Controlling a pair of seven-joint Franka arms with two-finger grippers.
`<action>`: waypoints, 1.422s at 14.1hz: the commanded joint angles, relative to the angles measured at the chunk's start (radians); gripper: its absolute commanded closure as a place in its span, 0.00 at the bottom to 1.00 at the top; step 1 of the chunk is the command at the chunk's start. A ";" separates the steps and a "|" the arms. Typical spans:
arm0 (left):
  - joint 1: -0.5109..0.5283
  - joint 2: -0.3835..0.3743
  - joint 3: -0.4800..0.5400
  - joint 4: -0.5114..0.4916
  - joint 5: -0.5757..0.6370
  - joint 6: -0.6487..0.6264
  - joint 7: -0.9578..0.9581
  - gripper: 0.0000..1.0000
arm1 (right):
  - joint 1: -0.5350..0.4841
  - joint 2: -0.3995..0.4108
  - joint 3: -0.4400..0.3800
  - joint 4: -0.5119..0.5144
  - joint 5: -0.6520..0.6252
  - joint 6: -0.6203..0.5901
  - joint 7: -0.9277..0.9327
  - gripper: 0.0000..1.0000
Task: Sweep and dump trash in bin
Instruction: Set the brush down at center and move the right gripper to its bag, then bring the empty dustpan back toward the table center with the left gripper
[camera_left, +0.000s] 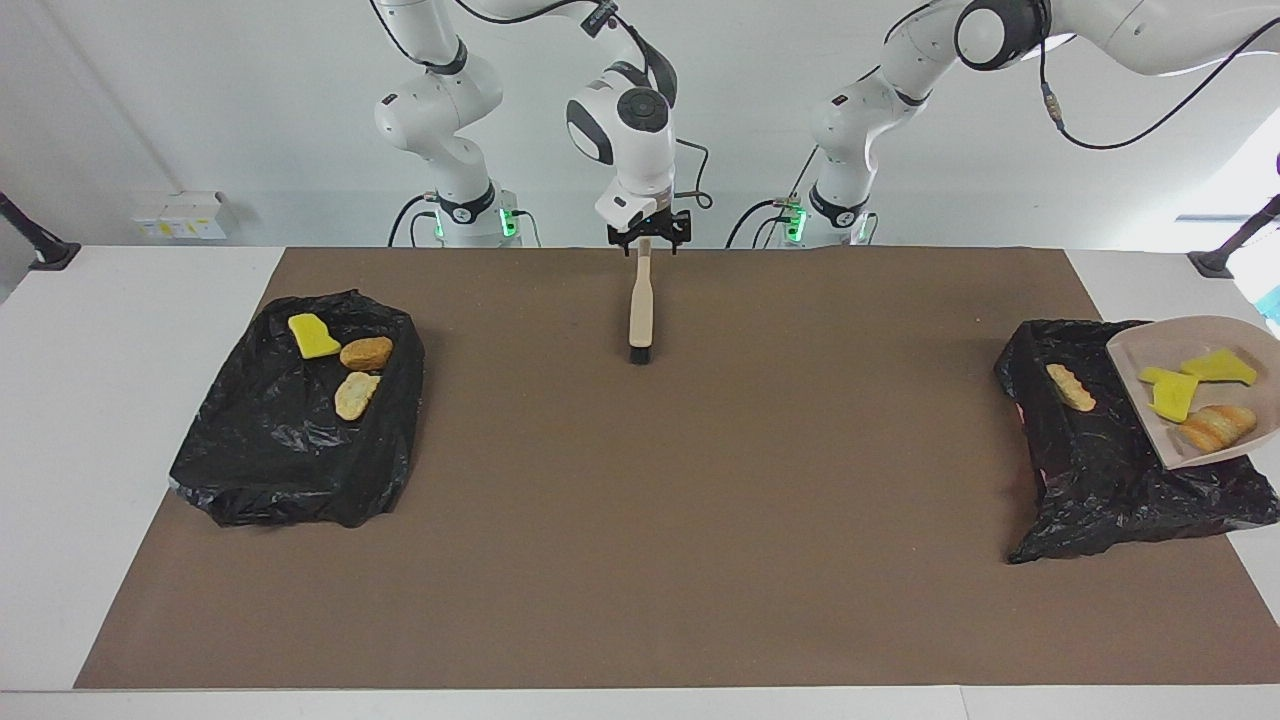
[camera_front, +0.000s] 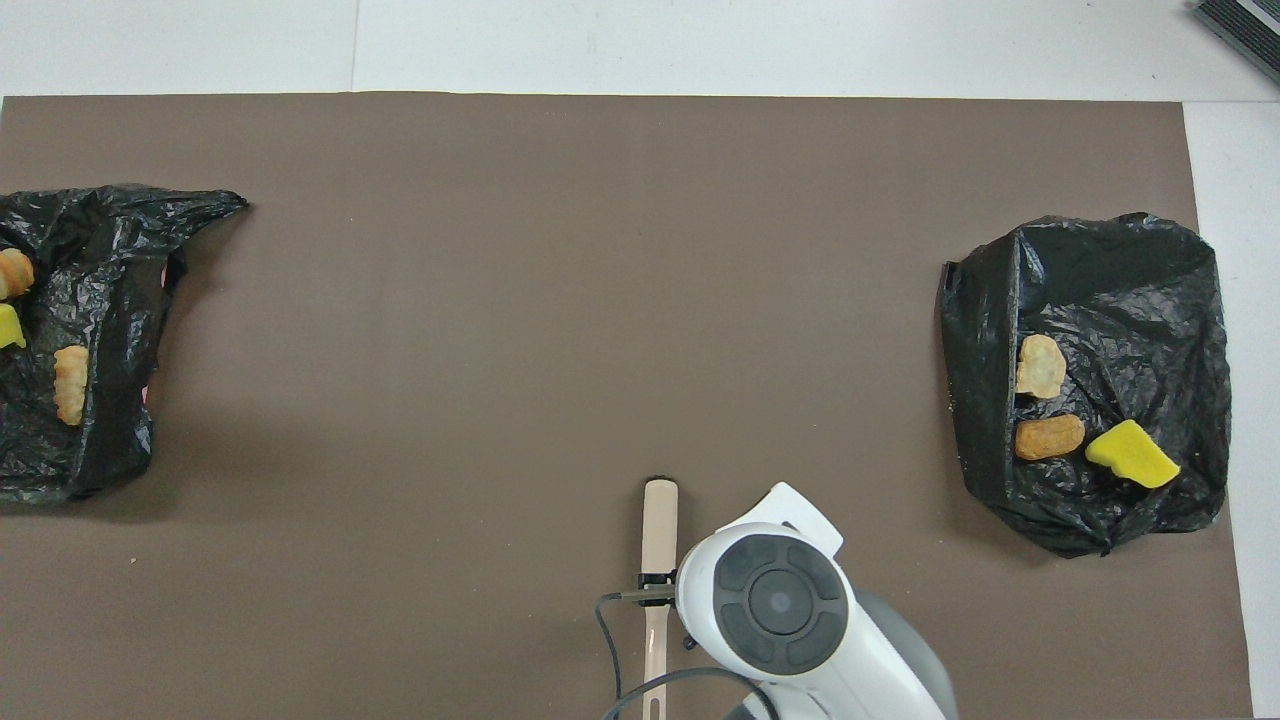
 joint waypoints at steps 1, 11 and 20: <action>-0.021 -0.122 0.012 -0.156 0.078 0.061 -0.086 1.00 | -0.092 -0.087 0.006 -0.004 -0.021 -0.066 -0.084 0.00; -0.116 -0.120 0.001 -0.070 0.072 -0.097 -0.060 1.00 | -0.510 -0.147 0.006 0.139 -0.078 -0.237 -0.603 0.00; -0.251 -0.138 -0.005 -0.113 -0.290 -0.313 -0.067 1.00 | -0.635 -0.046 0.007 0.365 -0.080 -0.243 -0.608 0.00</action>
